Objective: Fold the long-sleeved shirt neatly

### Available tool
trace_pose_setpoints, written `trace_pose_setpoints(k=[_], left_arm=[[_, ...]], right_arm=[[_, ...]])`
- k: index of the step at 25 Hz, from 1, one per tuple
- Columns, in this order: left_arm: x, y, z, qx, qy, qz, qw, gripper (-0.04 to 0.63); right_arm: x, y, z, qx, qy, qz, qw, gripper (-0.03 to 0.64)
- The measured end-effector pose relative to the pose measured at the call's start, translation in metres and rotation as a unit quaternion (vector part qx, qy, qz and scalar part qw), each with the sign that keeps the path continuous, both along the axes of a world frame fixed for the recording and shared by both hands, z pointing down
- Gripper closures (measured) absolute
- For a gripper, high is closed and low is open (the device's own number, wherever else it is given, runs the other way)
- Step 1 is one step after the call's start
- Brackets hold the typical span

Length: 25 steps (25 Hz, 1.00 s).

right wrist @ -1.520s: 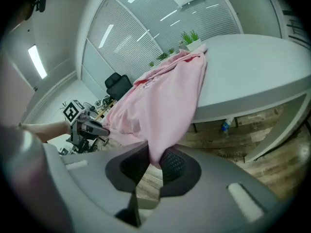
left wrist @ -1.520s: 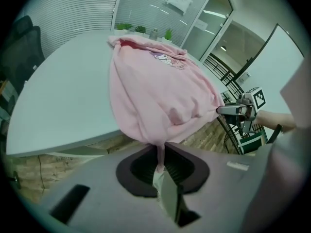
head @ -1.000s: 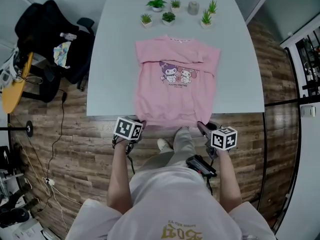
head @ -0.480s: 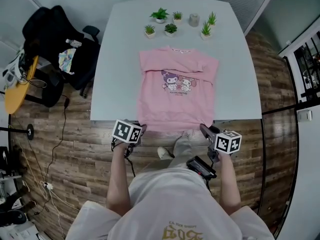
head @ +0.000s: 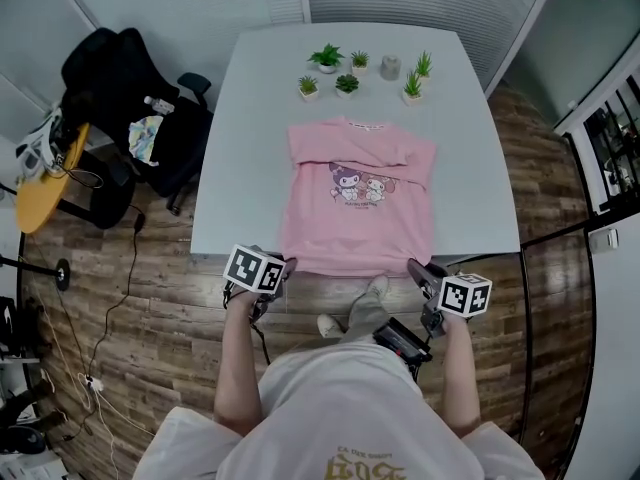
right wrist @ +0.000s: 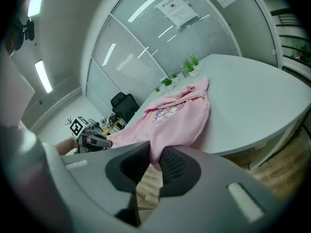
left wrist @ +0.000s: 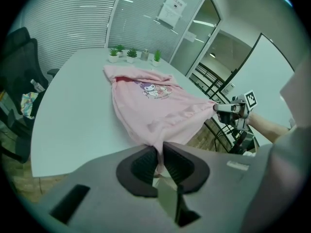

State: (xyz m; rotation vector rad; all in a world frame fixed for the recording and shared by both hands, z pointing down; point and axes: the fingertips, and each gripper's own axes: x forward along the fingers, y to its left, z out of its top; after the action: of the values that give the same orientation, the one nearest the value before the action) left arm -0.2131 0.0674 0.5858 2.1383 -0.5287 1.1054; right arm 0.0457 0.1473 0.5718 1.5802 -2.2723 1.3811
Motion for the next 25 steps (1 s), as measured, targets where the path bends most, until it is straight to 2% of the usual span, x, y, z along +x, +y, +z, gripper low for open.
trace_pose_setpoints(k=[7,12,19,25], left_arm=[[0.0,-0.007,-0.024,0.012,0.007,0.014,0.9998,0.558],[-0.001,-0.016,-0.042,0.025,0.026,0.011,0.9993,0.56],[0.007,-0.039,-0.064,0.051,0.036,0.013,0.998,0.56],[0.015,-0.063,-0.068,0.047,0.052,0.001,0.9975,0.56]], right_arm=[[0.002,0.0,-0.021,0.018,-0.019,0.03,0.999,0.558],[0.002,-0.006,-0.042,0.039,-0.043,0.055,0.997,0.558],[0.008,-0.021,-0.066,0.06,-0.04,0.086,0.994,0.558],[0.014,-0.04,-0.077,0.083,-0.038,0.107,0.99,0.558]])
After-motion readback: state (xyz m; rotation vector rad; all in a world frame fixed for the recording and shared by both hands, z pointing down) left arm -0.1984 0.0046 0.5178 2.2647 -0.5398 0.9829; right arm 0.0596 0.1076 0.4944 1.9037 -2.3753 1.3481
